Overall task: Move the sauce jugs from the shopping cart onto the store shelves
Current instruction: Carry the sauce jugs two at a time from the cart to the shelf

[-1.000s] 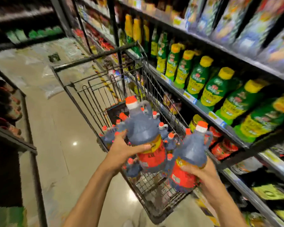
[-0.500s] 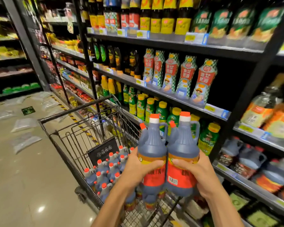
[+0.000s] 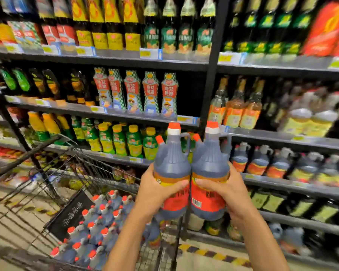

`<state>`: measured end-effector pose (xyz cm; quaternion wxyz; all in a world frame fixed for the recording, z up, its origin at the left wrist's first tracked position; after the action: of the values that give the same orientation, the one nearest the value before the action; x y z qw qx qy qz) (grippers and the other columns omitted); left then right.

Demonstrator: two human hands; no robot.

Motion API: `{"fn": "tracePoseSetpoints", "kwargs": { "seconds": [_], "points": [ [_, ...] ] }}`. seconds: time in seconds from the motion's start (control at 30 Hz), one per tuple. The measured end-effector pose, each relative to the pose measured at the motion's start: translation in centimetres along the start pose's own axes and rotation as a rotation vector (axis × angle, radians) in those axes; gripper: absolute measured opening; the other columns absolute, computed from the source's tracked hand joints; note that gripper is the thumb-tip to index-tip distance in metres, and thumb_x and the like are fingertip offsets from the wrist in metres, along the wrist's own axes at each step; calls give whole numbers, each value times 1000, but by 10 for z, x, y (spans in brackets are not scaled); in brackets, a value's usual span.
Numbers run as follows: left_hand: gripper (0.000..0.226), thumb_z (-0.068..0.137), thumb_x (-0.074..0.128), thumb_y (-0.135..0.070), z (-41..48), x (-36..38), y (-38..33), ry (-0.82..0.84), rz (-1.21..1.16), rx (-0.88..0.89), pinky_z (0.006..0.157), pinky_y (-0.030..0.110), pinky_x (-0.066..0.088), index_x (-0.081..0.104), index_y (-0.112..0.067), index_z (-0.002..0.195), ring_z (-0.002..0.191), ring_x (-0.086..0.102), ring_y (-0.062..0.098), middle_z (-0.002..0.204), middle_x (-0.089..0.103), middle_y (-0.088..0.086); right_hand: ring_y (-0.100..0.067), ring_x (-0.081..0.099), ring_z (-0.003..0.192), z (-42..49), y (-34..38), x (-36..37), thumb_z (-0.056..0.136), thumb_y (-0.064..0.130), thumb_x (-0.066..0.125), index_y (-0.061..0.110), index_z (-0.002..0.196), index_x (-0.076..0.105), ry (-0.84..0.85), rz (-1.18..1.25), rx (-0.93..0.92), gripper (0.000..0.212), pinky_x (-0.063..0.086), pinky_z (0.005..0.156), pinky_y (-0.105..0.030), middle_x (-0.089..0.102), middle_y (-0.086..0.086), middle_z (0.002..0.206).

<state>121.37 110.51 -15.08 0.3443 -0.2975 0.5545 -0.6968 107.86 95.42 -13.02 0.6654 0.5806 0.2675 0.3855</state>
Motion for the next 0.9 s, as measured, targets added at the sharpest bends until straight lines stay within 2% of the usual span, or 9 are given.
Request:
{"fn": "tracePoseSetpoints", "kwargs": {
  "seconds": [0.1,0.17,0.23,0.33,0.47,0.6,0.77,0.83,0.9],
  "points": [
    [72,45,95,-26,-7,39,-12,103,-11,-4,66,16,55,63,-21,109,85,72,1,94,76,-14,-14,73,98,-33,15,-38,52,27,93,25,123,61,-149,-37,-31,78,59,71,-23,74,6,114],
    [69,43,94,-28,-13,71,-19,166,-24,11,63,13,54,64,-21,105,82,71,-2,90,75,-20,-15,73,100,-56,25,-64,51,31,92,26,124,60,-232,-51,-42,80,60,74,-28,74,6,115],
    [63,47,89,-30,-21,108,-25,231,-39,18,61,11,53,64,-22,104,81,71,-4,88,74,-25,-19,73,101,-80,34,-93,52,30,92,25,123,61,-294,-62,-50,77,60,77,-33,74,3,115],
    [56,54,91,-22,-37,168,-30,314,-49,28,61,12,53,63,-27,102,82,70,-5,87,74,-24,-22,73,101,-120,46,-143,53,26,92,24,122,62,-398,-64,-57,76,60,76,-31,74,0,114],
    [65,46,89,-36,-71,257,-43,412,-67,45,63,14,54,63,-28,105,87,71,0,93,75,-19,-20,73,100,-175,67,-221,52,22,94,22,125,60,-556,-93,-66,80,60,79,-38,74,1,114],
    [75,43,95,-47,-111,350,-57,525,-61,62,63,13,55,62,-34,109,88,69,-4,97,72,-26,-22,71,102,-224,91,-303,54,22,94,19,127,58,-693,-123,-85,81,58,84,-45,71,-2,120],
    [69,46,91,-41,-147,451,-72,626,-58,70,64,15,56,62,-35,109,88,69,-5,97,73,-25,-19,72,99,-281,119,-392,51,26,98,21,127,58,-835,-142,-131,86,61,77,-38,72,1,117],
    [70,46,89,-42,-157,490,-75,657,-64,61,65,17,55,61,-35,110,88,69,-4,98,73,-23,-16,73,95,-305,124,-427,49,29,94,22,124,58,-915,-144,-158,83,60,70,-30,73,3,113],
    [70,46,89,-43,-166,531,-76,696,-77,58,67,19,55,61,-36,110,90,70,-1,101,73,-21,-14,73,93,-329,128,-462,48,27,94,26,120,58,-1009,-138,-181,80,59,68,-29,73,6,111]
  ]
}}
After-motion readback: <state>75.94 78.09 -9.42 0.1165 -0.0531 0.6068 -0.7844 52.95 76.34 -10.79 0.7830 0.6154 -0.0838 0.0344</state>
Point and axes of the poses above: each hand's wrist, its own z-axis towards the middle knuckle, its own x-axis out of the palm, y = z × x, the point moved 8 cm from there along z, towards the middle knuckle
